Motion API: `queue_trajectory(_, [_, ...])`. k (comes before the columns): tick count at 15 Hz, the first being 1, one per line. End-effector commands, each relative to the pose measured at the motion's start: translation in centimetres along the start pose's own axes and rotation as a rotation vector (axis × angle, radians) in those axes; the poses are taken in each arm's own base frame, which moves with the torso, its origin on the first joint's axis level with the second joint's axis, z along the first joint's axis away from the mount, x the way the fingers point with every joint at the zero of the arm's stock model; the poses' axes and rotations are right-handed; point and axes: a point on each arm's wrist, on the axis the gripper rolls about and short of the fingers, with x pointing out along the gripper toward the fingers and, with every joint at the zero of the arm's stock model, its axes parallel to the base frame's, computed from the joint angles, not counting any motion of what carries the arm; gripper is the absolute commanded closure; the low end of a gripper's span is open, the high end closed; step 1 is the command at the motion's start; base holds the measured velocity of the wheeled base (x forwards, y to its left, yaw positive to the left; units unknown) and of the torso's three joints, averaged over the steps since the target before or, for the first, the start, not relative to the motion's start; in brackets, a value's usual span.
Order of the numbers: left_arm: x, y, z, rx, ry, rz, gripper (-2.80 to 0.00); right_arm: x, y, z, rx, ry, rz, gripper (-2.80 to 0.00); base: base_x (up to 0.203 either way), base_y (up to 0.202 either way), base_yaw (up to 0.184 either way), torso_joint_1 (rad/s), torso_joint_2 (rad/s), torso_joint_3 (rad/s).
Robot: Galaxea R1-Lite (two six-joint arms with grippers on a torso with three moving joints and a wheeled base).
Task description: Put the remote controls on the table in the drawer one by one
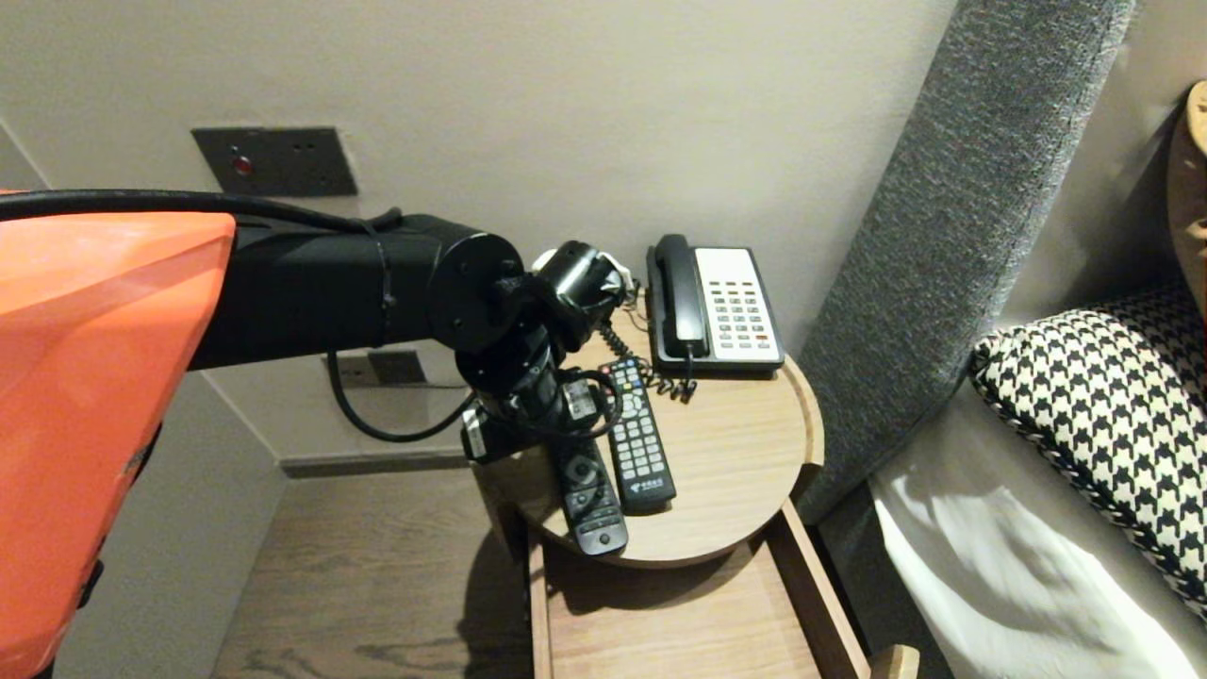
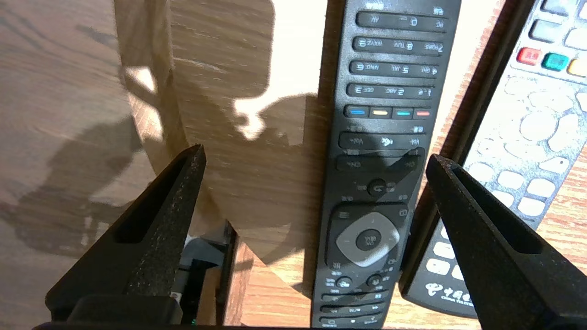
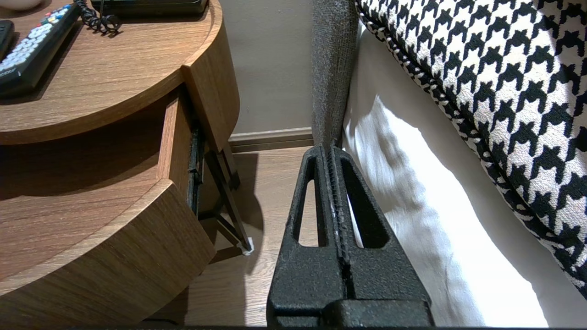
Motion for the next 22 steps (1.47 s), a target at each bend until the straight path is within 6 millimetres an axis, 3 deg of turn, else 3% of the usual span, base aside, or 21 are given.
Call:
queue_trajectory(1, [-0.3,-0.4,-0.3,0.004,-0.003,-0.011,-2.80,0.2,0.0,-1.1,-0.001,0.039,-0.001,0.00,0.000,0.000,0.000,0.000,0.00,0.000])
queue_trajectory(11, [1.1,-1.0,-1.4,0.072,-0.045,0.092,-2.80,0.2,0.0,-1.1,-0.001,0.039,-0.001,0.00,0.000,0.000,0.000,0.000,0.00,0.000])
queue_trajectory(22, [0.5,-1.9,-1.9,0.076,-0.066,0.054,-2.80,0.2,0.0,-1.1,0.000,0.039,-0.001,0.00,0.000,0.000,0.000,0.000,0.00,0.000])
